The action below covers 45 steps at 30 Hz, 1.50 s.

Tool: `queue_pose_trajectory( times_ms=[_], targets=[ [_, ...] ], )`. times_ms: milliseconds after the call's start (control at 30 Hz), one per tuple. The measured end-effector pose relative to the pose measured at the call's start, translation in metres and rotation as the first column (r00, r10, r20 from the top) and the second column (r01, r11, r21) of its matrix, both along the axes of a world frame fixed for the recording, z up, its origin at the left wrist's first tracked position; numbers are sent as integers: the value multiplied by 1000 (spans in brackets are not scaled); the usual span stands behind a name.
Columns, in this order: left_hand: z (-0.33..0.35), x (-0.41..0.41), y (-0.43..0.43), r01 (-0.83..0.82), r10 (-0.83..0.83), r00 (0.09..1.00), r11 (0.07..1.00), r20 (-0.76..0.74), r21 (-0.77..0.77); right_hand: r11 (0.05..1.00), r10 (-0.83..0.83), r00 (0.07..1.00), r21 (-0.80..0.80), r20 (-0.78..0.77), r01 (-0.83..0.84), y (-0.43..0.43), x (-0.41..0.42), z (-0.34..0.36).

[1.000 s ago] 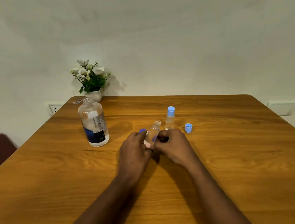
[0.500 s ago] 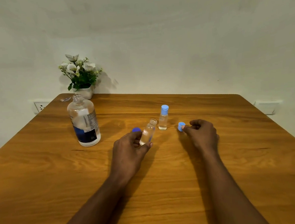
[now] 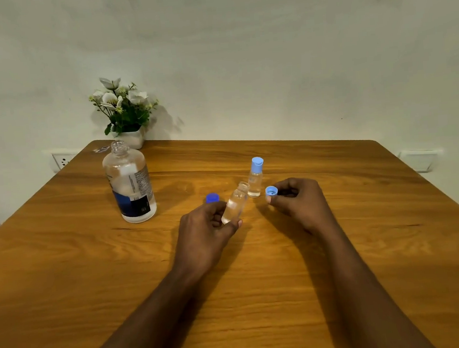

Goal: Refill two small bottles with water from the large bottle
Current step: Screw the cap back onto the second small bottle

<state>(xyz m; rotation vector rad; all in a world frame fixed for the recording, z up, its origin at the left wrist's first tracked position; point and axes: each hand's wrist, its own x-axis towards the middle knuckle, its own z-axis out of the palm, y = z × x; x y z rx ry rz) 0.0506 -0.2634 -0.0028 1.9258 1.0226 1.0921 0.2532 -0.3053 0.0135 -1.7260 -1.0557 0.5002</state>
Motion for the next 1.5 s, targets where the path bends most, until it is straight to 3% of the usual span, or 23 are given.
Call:
queue_pose_trajectory(
  times_ms=[433,733,967,1500],
  targets=[
    [0,-1,2,1,3,998,997,63,-74,963,174,984,215,-24,-165,-13,-22,39],
    [0,-1,0,27,-22,998,997,62,-78,958,234,966,144,114,-249,-15,-23,39],
    [1,-1,-3,39,-38,999,999,33,-39,955,258,966,141,29,-260,-14,-24,37],
    [-8,-2,3,29,-27,999,995,-23,91,970,225,972,79,70,-230,-11,-24,33]
  ],
)
